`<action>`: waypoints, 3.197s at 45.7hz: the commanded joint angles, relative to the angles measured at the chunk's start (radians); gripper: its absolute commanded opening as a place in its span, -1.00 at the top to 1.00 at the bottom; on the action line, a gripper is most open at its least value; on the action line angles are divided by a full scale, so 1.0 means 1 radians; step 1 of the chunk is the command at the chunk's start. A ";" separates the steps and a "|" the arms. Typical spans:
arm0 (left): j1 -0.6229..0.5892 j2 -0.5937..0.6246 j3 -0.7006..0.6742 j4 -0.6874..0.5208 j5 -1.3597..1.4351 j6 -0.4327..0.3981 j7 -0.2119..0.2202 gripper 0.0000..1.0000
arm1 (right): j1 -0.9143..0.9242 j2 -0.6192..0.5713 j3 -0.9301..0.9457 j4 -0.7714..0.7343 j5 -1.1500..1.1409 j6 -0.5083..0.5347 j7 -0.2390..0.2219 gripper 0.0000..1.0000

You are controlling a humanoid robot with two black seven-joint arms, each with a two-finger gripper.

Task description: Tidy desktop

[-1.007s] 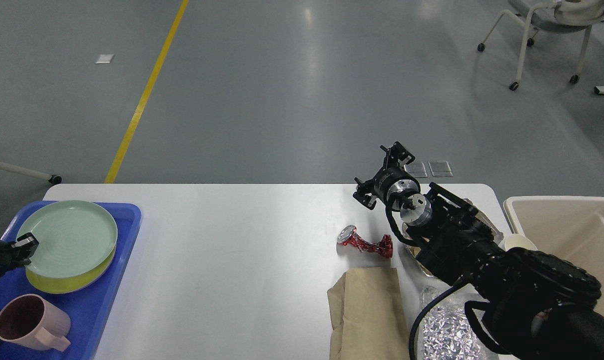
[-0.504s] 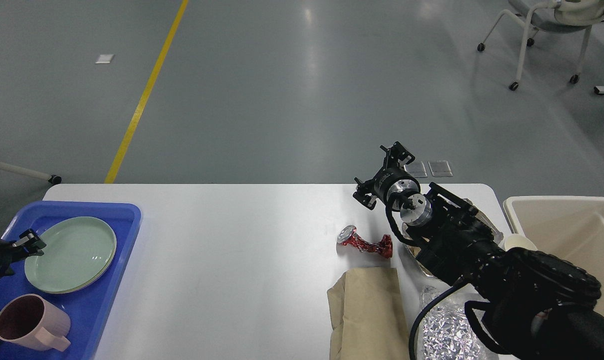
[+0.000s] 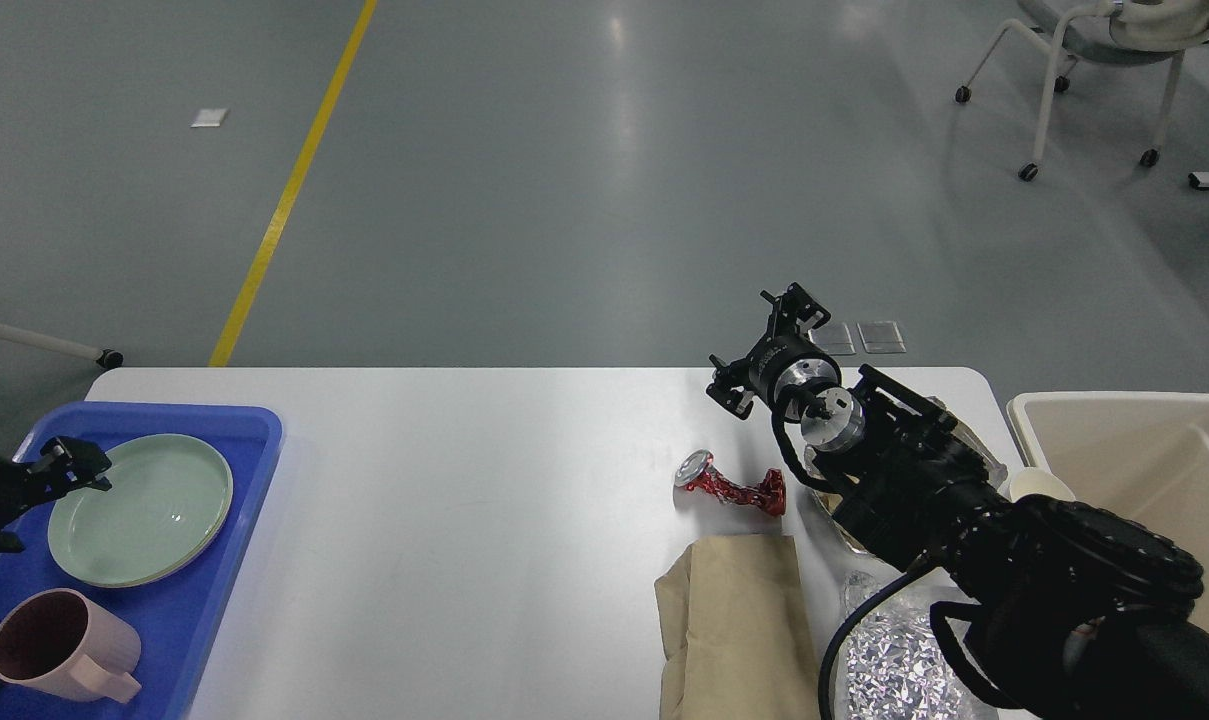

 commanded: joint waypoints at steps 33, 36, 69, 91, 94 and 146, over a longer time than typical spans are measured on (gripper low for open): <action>-0.537 0.100 -0.127 0.011 -0.012 -0.457 -0.016 -0.92 | 0.000 0.000 0.000 0.000 0.000 0.000 0.000 -1.00; -0.528 0.100 -0.193 0.011 -0.012 -0.363 -0.016 -0.92 | 0.000 0.000 0.000 0.000 0.000 0.000 0.000 -1.00; 0.022 -0.294 -1.302 0.547 -0.103 0.310 0.001 -0.92 | 0.000 0.000 0.000 0.000 0.000 0.000 0.000 -1.00; 0.031 -0.291 -1.540 0.554 -0.114 0.310 -0.011 -0.92 | 0.000 0.000 0.000 0.000 0.000 0.000 0.000 -1.00; 0.035 -0.291 -1.551 0.556 -0.115 0.310 -0.011 -0.92 | 0.000 0.000 0.000 0.000 0.000 0.000 0.000 -1.00; 0.134 -0.541 -1.572 0.556 -0.103 0.320 -0.157 -0.91 | 0.000 0.000 0.000 0.000 0.000 0.000 0.000 -1.00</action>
